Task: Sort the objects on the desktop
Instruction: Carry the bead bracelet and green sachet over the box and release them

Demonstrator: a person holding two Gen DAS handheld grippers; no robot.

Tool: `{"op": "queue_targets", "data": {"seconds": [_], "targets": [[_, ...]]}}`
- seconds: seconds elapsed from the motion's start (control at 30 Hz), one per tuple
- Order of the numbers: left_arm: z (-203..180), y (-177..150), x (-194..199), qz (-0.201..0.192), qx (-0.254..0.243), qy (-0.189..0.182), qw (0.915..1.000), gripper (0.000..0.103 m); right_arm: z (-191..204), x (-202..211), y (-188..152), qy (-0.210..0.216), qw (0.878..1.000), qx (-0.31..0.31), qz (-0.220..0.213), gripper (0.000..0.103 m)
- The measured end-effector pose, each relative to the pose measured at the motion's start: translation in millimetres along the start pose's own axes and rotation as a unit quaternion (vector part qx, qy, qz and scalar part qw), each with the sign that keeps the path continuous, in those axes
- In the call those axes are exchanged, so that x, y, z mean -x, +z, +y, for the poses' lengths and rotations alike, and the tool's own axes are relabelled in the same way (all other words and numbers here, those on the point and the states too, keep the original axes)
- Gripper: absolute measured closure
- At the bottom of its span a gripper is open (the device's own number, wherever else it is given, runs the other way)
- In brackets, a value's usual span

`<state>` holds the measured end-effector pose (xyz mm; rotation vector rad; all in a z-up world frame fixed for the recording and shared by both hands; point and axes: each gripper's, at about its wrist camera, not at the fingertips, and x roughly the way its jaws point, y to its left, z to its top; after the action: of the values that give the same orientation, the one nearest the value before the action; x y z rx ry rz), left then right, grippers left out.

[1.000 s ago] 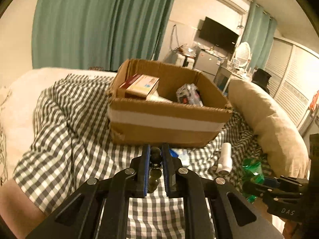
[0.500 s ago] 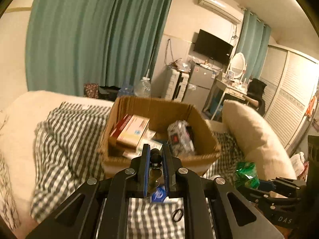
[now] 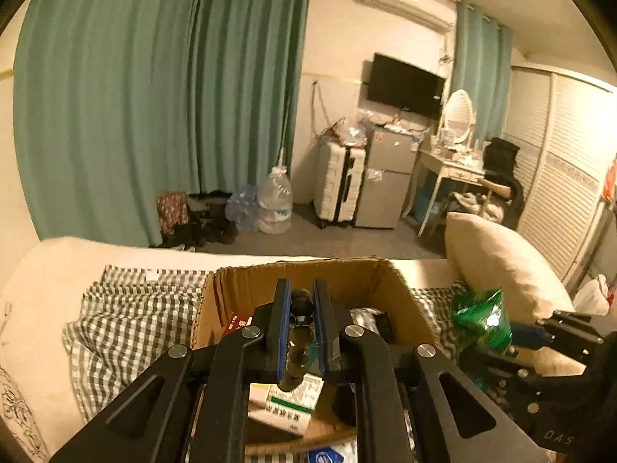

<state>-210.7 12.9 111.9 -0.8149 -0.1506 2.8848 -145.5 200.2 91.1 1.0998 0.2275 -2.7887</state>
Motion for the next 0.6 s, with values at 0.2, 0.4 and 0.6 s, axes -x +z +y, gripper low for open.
{"op": "queue_targets", "data": {"seconds": [0.2, 0.4, 0.6], "targets": [[6.1, -2.5, -53.5, 0.038, 0.004, 0.018, 0.9991, 0.091, -15.3, -49.9, 25.8, 0.0, 1.0, -0.004, 0.007, 0.064], [10.4, -0.1, -86.2, 0.046, 0.001, 0.021, 0.9987, 0.091, -33.2, -96.1, 27.5, 0.02, 0.999, -0.024, 0.023, 0.064], [6.6, -3.2, -104.3, 0.057, -0.007, 0.014, 0.9983, 0.089, -53.1, -118.3, 19.2, 0.03, 0.998, -0.054, 0.021, 0.044]]}}
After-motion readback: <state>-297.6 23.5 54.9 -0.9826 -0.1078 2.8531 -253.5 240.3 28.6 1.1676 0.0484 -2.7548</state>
